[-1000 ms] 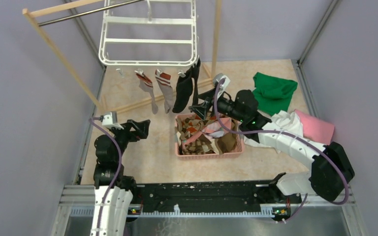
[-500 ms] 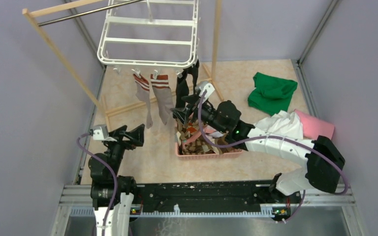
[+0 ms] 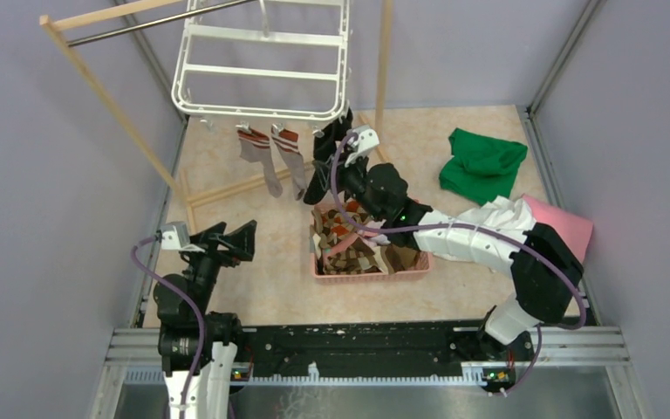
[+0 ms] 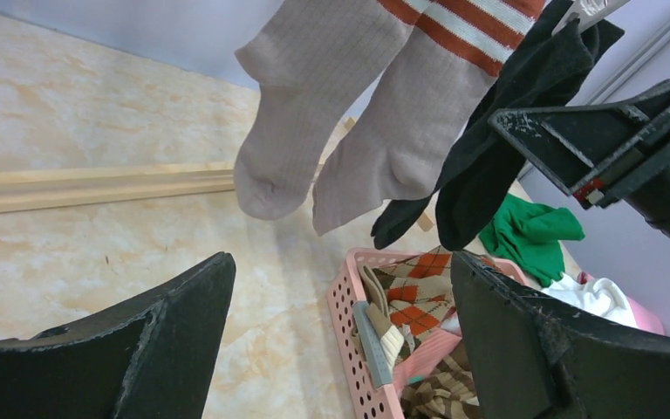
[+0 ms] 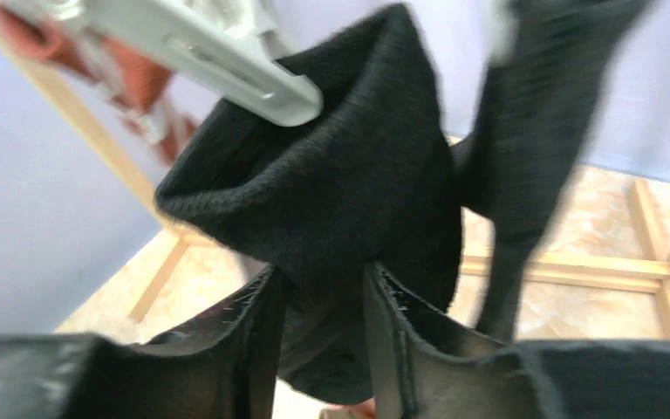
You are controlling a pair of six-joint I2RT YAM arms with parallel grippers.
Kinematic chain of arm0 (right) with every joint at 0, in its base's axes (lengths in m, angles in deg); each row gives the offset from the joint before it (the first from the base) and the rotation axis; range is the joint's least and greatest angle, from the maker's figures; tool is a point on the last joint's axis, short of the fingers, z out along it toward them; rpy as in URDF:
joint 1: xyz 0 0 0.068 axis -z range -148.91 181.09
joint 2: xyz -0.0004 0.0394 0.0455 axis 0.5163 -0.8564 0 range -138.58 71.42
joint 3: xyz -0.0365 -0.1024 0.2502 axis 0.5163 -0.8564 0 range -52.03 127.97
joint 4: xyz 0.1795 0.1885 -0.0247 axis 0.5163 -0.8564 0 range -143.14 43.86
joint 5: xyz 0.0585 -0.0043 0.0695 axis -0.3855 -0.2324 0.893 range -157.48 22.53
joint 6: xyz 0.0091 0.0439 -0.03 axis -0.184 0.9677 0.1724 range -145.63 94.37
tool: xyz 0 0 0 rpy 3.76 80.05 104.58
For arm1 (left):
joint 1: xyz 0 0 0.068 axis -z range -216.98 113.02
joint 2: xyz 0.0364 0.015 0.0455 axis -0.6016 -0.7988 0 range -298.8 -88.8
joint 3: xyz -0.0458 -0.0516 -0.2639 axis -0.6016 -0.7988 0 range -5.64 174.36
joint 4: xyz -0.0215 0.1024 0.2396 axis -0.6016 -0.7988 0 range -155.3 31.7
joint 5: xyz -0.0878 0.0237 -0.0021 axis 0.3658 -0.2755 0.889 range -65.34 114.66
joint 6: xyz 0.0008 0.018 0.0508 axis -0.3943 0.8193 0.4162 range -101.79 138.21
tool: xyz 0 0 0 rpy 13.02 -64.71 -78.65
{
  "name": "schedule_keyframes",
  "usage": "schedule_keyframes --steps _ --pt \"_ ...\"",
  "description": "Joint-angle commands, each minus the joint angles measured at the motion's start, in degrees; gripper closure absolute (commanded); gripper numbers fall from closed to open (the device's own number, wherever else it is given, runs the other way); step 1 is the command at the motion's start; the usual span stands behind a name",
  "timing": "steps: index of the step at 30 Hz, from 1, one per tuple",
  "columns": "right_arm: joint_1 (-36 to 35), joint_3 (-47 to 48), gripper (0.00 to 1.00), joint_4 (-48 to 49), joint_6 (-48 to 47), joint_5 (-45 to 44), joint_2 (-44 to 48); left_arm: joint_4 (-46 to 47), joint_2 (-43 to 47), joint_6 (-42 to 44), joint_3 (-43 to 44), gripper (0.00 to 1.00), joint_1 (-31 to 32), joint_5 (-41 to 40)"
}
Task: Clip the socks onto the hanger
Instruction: Adjust the hanger on the clothesline.
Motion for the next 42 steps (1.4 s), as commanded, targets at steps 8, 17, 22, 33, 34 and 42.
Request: schedule_keyframes --steps 8,17,22,33,34,42 --pt "8.4 1.9 0.91 5.0 -1.3 2.2 1.5 6.7 0.6 0.3 -1.8 0.03 0.1 -0.1" --pt "16.7 3.5 0.93 0.7 -2.1 7.3 1.8 14.3 0.4 2.9 -4.1 0.03 0.1 7.3" --pt "23.1 9.2 0.93 -4.8 -1.6 10.7 -2.0 17.4 -1.3 2.7 -4.8 0.04 0.1 10.1" --pt "29.1 22.6 0.93 -4.8 -2.7 15.1 -12.3 22.9 -6.5 0.8 -4.7 0.05 0.1 13.1" --pt "29.4 24.1 0.93 -4.7 -2.7 16.1 -13.5 23.2 -6.7 0.6 -4.7 0.05 0.1 13.3" --pt "30.2 35.5 0.92 -7.7 -1.5 19.8 -20.4 24.5 -7.9 -0.8 -4.7 0.06 0.1 14.8"
